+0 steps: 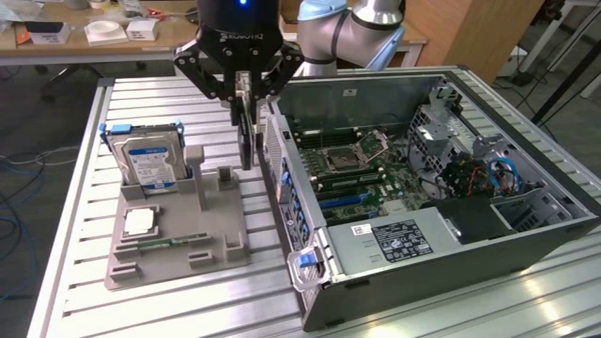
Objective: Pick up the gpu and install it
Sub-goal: 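Pick up the gpu and move the gpu toward the slot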
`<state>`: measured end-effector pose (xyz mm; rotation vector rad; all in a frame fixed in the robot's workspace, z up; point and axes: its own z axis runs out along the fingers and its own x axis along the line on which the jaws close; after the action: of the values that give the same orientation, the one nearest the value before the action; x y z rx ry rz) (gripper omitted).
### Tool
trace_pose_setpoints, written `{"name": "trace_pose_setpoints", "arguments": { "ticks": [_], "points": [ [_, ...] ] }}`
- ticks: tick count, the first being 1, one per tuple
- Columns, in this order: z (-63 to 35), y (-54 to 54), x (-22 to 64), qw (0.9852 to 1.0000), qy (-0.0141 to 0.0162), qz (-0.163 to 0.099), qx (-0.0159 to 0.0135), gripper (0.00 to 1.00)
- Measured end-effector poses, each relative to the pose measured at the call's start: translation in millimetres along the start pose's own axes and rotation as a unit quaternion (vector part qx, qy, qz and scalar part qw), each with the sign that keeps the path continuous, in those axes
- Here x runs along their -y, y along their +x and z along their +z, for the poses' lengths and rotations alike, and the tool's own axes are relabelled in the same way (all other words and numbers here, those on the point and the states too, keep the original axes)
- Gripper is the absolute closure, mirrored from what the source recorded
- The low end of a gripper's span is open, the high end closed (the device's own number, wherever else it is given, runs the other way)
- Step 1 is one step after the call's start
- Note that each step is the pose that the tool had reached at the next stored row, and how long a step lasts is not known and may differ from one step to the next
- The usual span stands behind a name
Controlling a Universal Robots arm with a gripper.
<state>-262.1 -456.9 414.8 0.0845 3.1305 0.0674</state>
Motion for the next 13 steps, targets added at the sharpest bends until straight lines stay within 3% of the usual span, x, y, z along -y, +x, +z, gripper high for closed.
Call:
{"name": "trace_pose_setpoints", "arguments": {
  "ticks": [13],
  "points": [
    [0.4, -34.6, -1.9, 1.0, 0.0002, 0.0, -0.0028, 0.74]
  ]
}}
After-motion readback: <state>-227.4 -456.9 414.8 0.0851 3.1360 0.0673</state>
